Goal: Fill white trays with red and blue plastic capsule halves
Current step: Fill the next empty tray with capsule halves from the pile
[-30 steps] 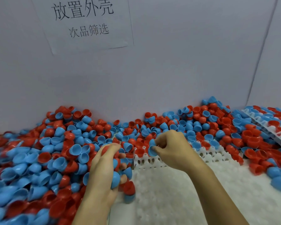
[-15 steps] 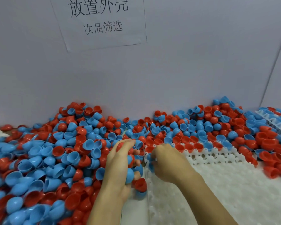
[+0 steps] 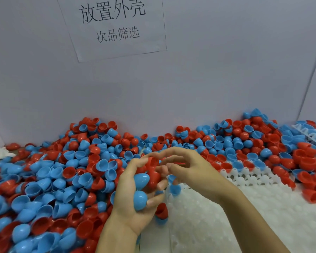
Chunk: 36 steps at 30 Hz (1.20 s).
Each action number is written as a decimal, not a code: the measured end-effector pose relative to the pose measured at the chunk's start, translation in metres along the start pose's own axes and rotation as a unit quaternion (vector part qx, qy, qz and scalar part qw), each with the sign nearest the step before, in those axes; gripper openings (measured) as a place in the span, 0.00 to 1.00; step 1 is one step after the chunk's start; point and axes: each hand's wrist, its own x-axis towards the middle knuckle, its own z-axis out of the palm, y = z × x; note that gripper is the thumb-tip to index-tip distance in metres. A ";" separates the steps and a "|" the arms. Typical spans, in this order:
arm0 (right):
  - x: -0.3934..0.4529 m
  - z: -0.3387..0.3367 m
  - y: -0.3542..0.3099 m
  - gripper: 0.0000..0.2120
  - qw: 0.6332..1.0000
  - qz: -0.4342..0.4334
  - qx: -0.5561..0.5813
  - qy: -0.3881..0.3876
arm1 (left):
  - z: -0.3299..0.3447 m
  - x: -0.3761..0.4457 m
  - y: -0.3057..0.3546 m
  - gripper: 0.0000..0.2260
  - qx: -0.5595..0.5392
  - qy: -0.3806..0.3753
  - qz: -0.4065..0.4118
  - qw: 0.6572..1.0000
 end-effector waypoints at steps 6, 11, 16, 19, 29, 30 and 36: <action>0.000 -0.006 0.004 0.08 0.999 0.011 0.047 -0.005 | 0.001 0.000 -0.003 0.18 0.112 -0.037 -0.022 0.993; -0.002 -0.007 0.001 0.06 0.996 -0.019 0.051 0.068 | 0.001 0.000 -0.005 0.19 0.175 -0.073 -0.026 0.981; 0.000 -0.009 0.003 0.09 0.967 0.027 0.166 0.190 | 0.002 0.004 -0.006 0.24 0.156 -0.006 0.046 0.987; 0.000 -0.014 0.004 0.13 0.954 0.087 0.247 0.146 | -0.002 0.009 -0.007 0.12 0.203 0.085 0.068 0.973; -0.006 -0.037 0.015 0.23 0.939 0.069 -0.286 0.176 | -0.008 0.016 -0.010 0.04 0.245 0.174 0.068 0.952; -0.006 -0.036 0.019 0.26 0.927 0.084 -0.339 0.137 | -0.008 0.016 -0.010 0.04 0.235 0.181 0.065 0.953; 0.002 0.004 0.040 0.28 0.892 0.071 -0.436 0.100 | 0.000 0.014 -0.010 0.10 0.168 0.178 0.034 0.969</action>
